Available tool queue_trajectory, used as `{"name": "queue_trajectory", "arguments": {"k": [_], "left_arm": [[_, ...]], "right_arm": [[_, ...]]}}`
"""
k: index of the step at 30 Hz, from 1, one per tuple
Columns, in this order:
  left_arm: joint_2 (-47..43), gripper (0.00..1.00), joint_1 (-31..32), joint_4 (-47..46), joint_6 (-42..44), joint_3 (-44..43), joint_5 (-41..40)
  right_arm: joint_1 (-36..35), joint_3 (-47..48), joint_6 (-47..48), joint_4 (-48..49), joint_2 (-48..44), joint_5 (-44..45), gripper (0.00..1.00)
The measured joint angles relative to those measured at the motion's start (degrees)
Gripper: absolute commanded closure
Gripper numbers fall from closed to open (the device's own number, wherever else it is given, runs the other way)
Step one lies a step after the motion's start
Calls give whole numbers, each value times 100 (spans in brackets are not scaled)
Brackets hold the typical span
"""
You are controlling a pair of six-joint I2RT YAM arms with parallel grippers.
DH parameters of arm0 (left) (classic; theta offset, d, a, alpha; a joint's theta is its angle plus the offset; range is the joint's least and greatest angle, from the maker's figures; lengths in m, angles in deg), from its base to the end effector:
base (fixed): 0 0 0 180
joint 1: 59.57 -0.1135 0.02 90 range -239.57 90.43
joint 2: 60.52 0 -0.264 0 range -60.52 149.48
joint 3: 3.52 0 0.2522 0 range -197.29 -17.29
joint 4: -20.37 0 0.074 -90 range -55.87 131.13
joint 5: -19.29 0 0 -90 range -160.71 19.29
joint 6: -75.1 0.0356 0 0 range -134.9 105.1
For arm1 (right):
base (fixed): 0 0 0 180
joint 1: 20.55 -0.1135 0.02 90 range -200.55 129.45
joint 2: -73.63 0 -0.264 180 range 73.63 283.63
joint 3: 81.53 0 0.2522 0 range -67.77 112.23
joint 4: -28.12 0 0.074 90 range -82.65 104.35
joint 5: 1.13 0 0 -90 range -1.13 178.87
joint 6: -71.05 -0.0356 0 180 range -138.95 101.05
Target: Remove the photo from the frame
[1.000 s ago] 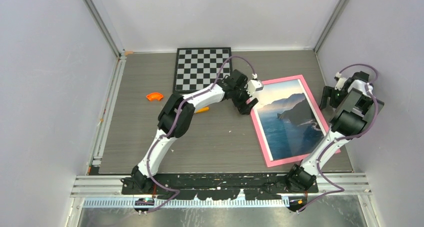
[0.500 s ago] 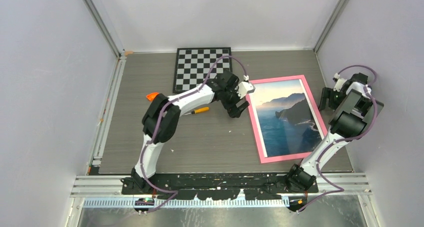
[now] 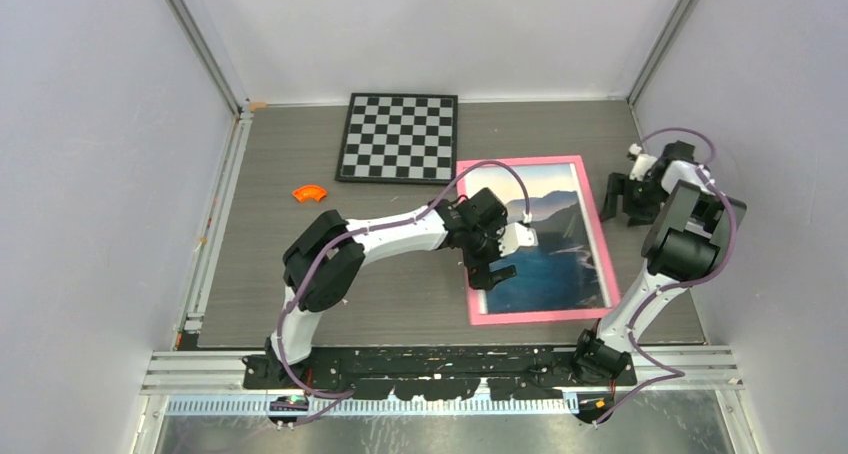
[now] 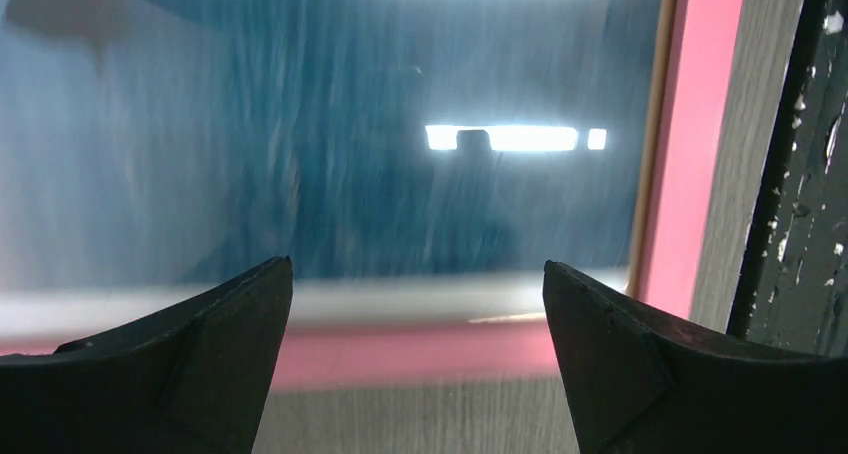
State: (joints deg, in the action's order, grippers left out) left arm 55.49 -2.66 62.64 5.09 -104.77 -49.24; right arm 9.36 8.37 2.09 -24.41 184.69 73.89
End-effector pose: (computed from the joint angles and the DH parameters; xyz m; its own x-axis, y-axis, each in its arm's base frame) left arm 0.2282 -0.3740 0.1966 -0.1267 0.7772 -0.6164 0.9915 0.0803 -0.1025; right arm 0.3344 -0.1818 0.1648 -0.9268 0.1330 -0.3512 0.0922 0.9871 0.1307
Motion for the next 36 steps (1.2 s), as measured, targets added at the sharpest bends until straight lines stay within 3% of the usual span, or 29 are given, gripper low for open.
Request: {"name": "queue_trajectory", "arguments": {"k": [5, 11, 19, 24, 26, 30, 36], "left_arm": [[-2, 3, 153, -4, 109, 138, 9], [-35, 2, 358, 68, 306, 188, -2], [-1032, 1, 662, 452, 525, 1388, -85], [-1598, 3, 885, 638, 636, 1993, -160], [-1635, 8, 994, 614, 632, 2142, -236], [-1556, 28, 1132, 496, 616, 2328, -636], [-1126, 53, 1095, 269, 612, 1895, -1220]], "right_arm": [[-498, -227, -275, -538, -175, -715, 21], [-527, -400, -481, -892, -247, -1196, 20], [-533, -573, -723, -1252, -284, -1598, 16], [-765, -654, -951, -1250, -315, -1633, 22], [-911, -667, -1071, -1209, -315, -1615, 24], [-1093, -669, -1298, -1075, -304, -1523, 25], [-1123, -400, -1635, -1099, -79, -1414, 32]]}}
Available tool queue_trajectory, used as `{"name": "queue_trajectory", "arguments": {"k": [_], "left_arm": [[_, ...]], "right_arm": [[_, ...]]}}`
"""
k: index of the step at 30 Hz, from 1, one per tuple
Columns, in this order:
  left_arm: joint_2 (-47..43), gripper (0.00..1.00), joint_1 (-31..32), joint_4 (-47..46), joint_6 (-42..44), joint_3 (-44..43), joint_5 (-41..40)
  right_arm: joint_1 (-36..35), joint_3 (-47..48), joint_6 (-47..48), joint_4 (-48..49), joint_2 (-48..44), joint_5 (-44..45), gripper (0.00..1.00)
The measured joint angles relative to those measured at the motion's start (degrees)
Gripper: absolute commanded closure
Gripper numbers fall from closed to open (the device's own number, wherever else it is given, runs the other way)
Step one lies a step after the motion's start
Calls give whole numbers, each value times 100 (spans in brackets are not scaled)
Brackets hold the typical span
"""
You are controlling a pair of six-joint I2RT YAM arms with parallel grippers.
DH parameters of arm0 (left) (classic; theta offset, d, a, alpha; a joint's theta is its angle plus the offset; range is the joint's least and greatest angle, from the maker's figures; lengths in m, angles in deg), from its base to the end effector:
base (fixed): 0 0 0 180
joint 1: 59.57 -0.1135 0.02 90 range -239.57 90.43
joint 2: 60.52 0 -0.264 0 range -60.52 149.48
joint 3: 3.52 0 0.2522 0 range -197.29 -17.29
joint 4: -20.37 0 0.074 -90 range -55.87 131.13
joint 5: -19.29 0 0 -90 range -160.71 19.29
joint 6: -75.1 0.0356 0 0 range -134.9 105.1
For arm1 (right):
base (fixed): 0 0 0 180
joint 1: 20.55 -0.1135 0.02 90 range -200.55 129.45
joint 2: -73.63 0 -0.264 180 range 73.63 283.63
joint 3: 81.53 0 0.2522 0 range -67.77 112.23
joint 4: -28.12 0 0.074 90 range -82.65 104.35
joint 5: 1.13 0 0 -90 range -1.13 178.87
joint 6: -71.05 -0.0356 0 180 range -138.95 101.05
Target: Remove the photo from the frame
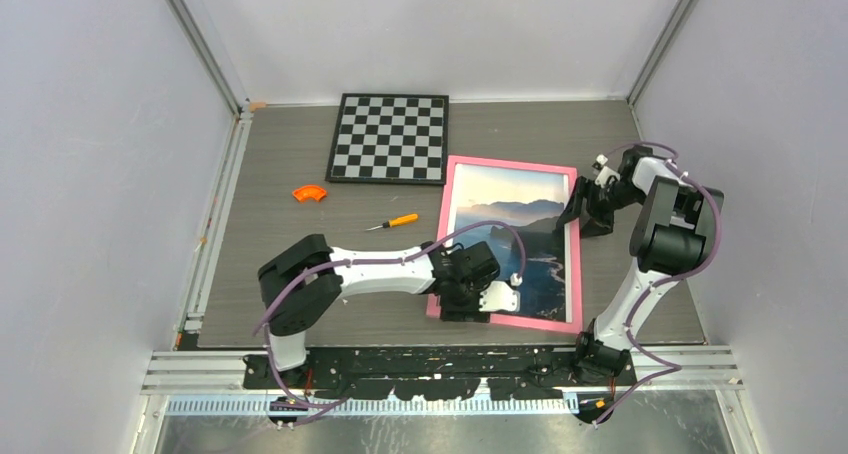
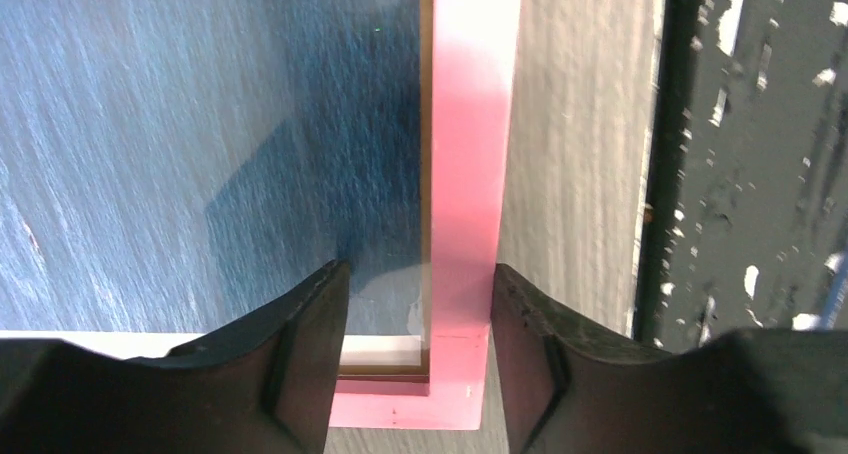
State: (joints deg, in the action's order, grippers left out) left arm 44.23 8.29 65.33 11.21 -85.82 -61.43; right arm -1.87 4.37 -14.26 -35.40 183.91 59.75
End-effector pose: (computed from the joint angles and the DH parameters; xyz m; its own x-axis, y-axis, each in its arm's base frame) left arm 0.1312 -0.3377 0.1717 0.1001 0.9064 -0.4105 0.9950 -0.0939 0.0354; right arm 0.3324 -0.0941 0.1520 -0.9650 0.2509 -0.0763 0.1846 0.8567 0.4817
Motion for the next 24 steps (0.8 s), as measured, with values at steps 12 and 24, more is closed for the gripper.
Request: {"name": "queue_trajectory", "arguments": {"k": [12, 24], "left_arm": [[1104, 65, -754, -378, -173, -1388, 44], [1158, 69, -1261, -708, -343, -1351, 107]], "right_arm": [[-52, 1749, -361, 391, 1056, 308, 34], [-885, 2686, -564, 841, 1620, 973, 37]]}}
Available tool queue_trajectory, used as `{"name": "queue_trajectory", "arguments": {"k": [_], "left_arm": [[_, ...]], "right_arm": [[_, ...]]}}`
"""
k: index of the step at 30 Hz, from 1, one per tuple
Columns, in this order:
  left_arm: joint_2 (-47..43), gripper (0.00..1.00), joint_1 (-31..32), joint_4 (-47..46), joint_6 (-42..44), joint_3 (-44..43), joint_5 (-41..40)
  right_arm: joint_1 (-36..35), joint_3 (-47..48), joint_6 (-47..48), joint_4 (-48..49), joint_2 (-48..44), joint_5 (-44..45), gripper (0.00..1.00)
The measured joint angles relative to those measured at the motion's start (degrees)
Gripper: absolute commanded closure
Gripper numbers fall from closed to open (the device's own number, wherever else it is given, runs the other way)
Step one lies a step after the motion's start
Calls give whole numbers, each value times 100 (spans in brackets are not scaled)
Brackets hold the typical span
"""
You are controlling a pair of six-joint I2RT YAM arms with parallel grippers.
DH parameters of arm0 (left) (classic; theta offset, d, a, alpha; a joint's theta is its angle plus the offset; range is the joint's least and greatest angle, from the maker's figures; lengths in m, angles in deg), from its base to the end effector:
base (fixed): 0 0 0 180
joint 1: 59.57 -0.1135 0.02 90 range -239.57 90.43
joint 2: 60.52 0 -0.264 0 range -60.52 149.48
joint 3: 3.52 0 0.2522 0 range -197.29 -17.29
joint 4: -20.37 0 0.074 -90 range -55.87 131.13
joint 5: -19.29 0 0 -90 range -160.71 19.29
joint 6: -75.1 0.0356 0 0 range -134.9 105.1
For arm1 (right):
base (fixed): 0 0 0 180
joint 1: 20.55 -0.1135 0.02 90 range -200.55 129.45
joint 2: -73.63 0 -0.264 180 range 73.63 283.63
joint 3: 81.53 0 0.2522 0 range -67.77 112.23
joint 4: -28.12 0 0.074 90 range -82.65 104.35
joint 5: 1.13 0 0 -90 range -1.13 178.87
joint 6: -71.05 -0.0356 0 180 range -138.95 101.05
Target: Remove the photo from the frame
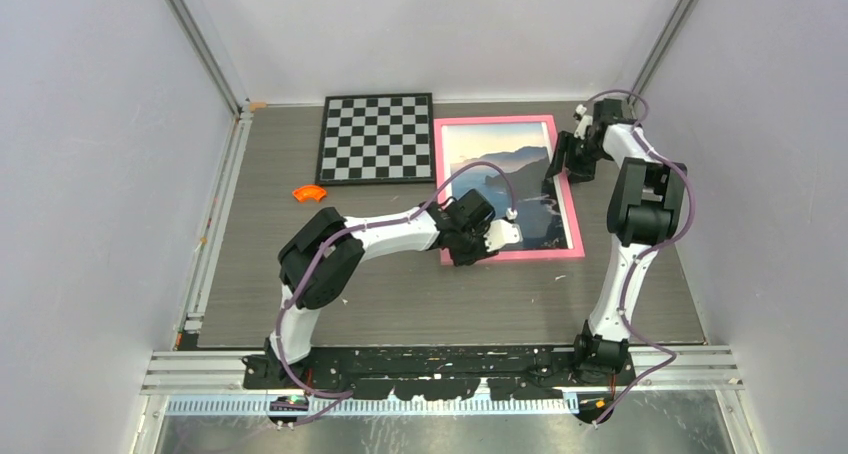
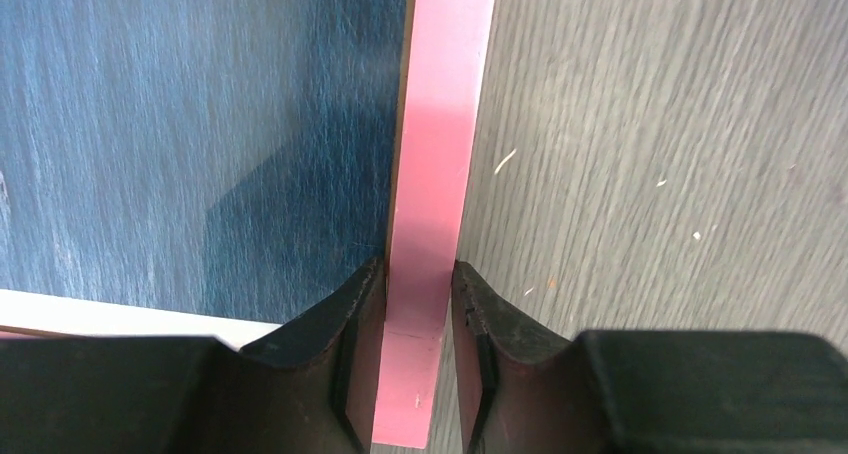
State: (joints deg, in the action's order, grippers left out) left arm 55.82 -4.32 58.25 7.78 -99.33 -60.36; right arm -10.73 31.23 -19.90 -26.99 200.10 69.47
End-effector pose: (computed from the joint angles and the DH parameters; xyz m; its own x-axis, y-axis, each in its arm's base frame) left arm 0.2401 -0.3573 0.1688 -0.1156 0.8322 -0.5423 0.9825 0.1761 0.0608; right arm 0.4561 -0.0669 0.1657 -0.9180 0.1748 -0.3561 0.0578 0.9471 0.3157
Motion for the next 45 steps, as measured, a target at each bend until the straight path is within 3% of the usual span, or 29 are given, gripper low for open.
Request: {"name": "queue_trajectory", "arguments": {"k": [13, 26, 42, 45], "left_arm": [[-911, 72, -529, -201, 195, 1263, -70], [-1751, 70, -960, 761, 796, 2063, -133], [-1963, 67, -1060, 1327, 1222, 2203, 160], [-1982, 67, -1001, 1320, 1235, 2243, 153]], "right_arm": [[-903, -2, -363, 328, 28, 68, 38], [-1952, -118, -570, 531, -2, 63, 38], [-2070, -1950, -518, 949, -1078, -404, 45], [-2070, -2291, -470, 951, -1298, -496, 49]]}}
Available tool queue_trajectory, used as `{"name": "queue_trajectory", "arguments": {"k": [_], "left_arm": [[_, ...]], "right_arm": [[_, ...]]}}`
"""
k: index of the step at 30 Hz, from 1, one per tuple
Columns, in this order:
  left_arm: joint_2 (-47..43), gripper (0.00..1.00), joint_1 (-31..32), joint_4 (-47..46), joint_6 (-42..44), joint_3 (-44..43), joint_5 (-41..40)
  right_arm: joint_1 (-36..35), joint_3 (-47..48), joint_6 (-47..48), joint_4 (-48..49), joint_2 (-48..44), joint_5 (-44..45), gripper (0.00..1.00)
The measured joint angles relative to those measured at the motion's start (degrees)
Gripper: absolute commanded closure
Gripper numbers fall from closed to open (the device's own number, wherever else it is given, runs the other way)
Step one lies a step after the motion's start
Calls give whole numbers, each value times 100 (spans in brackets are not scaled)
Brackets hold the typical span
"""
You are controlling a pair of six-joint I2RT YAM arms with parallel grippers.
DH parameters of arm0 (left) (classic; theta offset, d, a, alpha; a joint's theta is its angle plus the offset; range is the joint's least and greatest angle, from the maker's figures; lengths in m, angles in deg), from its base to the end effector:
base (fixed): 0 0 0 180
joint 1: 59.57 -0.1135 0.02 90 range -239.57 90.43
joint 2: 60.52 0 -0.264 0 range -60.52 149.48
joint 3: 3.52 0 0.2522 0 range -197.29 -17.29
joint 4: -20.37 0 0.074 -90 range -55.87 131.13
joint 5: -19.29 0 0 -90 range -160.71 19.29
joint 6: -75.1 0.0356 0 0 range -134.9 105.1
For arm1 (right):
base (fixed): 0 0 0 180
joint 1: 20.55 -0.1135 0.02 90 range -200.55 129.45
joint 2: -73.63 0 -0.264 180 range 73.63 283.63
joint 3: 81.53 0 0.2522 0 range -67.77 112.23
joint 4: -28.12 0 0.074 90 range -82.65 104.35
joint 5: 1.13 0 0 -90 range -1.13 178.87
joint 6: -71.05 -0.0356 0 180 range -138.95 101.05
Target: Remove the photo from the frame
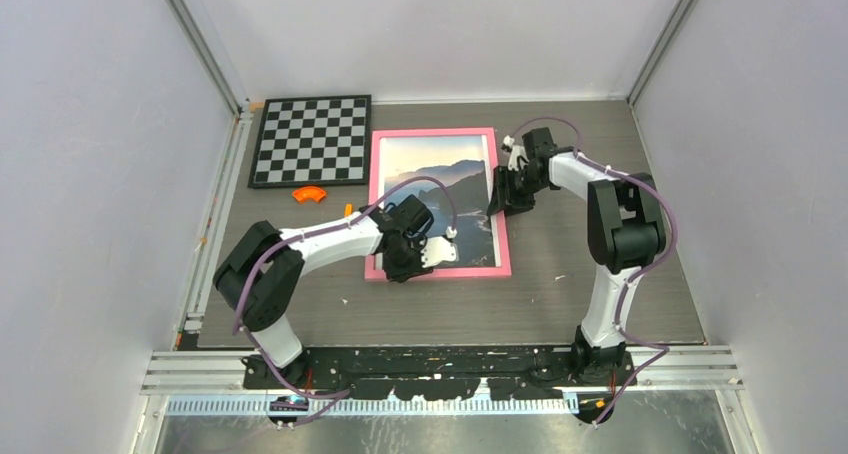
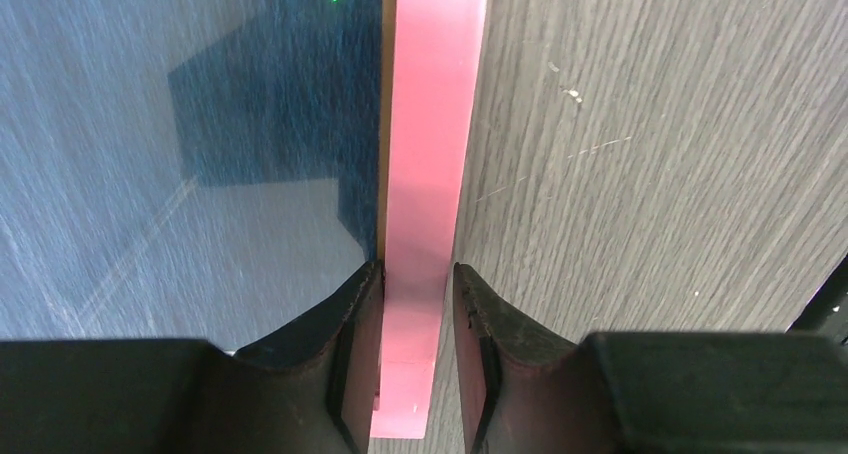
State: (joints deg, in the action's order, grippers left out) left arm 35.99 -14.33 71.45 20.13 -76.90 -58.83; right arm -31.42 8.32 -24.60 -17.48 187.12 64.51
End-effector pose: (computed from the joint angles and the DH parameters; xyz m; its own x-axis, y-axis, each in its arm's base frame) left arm 0.2141 -0.2263 0.1720 -0.1333 0.9322 -0.3365 0.9902 0.1395 -0.0060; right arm 0.3842 0.0887 0.1550 -0.9449 -0.0901 -0.3148 -0.2234 0.8802 0.4187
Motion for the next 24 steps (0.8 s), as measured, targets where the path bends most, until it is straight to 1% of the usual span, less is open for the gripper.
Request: {"name": "queue_trajectory", "arguments": {"k": [2, 4, 7, 9, 12, 15, 17, 20, 24], "left_arm": [[0, 68, 133, -33, 0, 17, -76], [0, 68, 317, -42, -2, 20, -155], [11, 68, 671, -61, -2, 9, -243], [76, 65, 802, -59, -28, -83, -212], [238, 54, 903, -63, -105, -339, -120], [424, 45, 1016, -72, -186, -621, -72], [516, 43, 1113, -90, -238, -791, -81], [649, 36, 1309, -127, -352, -1093, -116], [890, 35, 1676, -343, -509, -1370, -219]], "right_arm": [[31, -146, 52, -15, -87, -37, 55], [136, -251, 96, -83, -131, -144, 59], [435, -433, 98, -278, -192, -439, 60], [627, -597, 101, -505, -264, -629, 65], [872, -866, 107, -702, -380, -879, 66], [986, -994, 144, -863, -485, -898, 66], [1038, -1056, 149, -981, -522, -911, 65], [1038, -1099, 162, -1110, -522, -975, 64], [1034, -1176, 162, -1213, -525, -1121, 58]]}}
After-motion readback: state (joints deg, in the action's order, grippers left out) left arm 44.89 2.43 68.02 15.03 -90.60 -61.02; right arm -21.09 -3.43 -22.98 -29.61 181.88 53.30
